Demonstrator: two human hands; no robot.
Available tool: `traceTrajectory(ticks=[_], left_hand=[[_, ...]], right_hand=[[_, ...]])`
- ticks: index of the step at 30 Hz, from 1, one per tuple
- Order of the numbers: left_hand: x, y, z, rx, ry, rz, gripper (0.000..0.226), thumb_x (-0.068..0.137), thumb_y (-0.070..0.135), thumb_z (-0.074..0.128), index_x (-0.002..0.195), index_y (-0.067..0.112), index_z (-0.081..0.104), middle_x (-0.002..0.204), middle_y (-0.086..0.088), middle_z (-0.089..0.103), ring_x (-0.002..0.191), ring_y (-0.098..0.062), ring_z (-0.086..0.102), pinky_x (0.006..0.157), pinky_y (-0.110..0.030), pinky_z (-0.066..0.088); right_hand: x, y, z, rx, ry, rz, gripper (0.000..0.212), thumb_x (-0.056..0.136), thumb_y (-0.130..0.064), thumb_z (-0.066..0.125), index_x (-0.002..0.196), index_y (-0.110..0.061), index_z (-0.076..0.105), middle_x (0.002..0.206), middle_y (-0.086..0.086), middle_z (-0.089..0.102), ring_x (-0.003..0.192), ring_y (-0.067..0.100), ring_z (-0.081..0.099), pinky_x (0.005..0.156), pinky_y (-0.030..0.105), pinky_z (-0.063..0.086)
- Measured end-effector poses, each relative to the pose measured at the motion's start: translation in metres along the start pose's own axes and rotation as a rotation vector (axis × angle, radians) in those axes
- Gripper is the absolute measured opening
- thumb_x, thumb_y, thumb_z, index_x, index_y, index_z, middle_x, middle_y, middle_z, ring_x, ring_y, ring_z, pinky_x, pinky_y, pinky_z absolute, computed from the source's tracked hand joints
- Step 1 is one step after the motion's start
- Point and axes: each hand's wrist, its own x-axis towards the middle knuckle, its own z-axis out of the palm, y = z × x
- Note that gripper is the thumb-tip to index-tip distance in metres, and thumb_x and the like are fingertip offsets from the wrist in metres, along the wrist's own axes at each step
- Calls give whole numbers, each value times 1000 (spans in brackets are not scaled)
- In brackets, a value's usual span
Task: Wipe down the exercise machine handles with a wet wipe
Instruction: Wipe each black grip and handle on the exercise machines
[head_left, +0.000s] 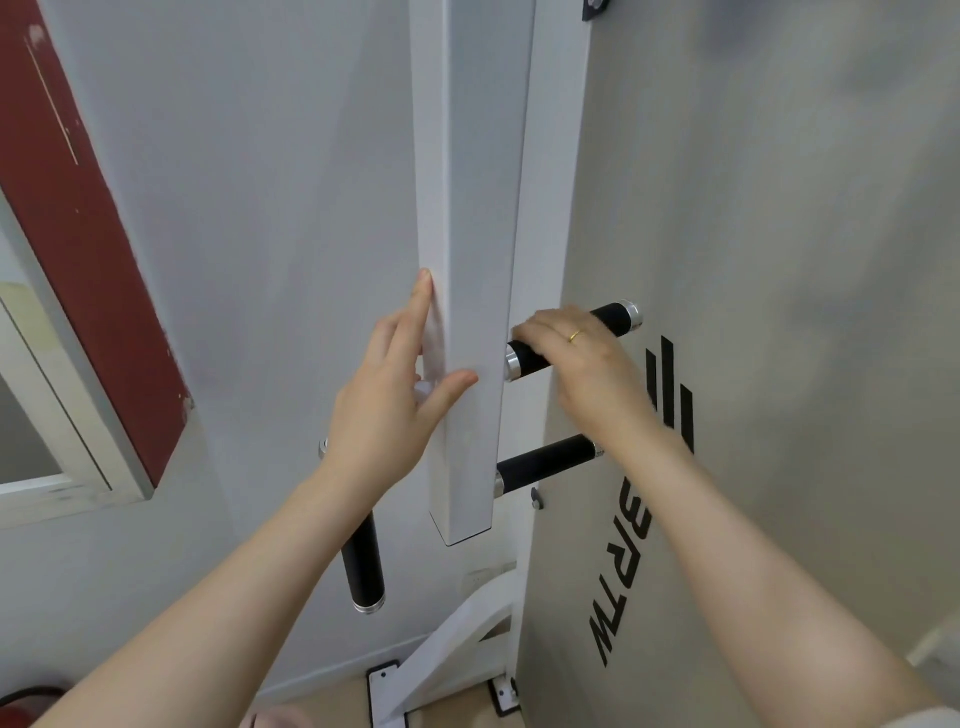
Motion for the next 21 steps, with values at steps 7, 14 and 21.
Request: traceTrajectory(ticks=[7, 14, 21], left_hand=[[-3, 2, -1, 27, 5, -1, 80, 85, 39, 61, 137, 44, 0, 121, 17, 37, 83, -6, 50, 73, -42, 53], [-5, 4, -2, 9, -16, -5, 78, 85, 34, 60, 135, 48, 1, 123, 20, 36, 83, -1, 48, 77, -39, 53], [-7, 2, -3, -6, 2, -12, 76, 85, 35, 61, 134, 48, 4, 124, 20, 37, 77, 5, 50, 77, -37, 51]], right_hand=[[-1, -21, 4, -8, 79, 166, 41, 70, 11, 36, 97, 3, 67, 95, 17, 66, 93, 38, 59, 90, 40, 45], [6, 6, -9, -73, 120, 421, 41, 76, 17, 40, 104, 1, 67, 101, 18, 64, 104, 37, 52, 88, 33, 41], [-2, 17, -8, -87, 112, 205, 51, 71, 14, 34, 107, -1, 66, 102, 16, 67, 97, 38, 58, 104, 40, 26]])
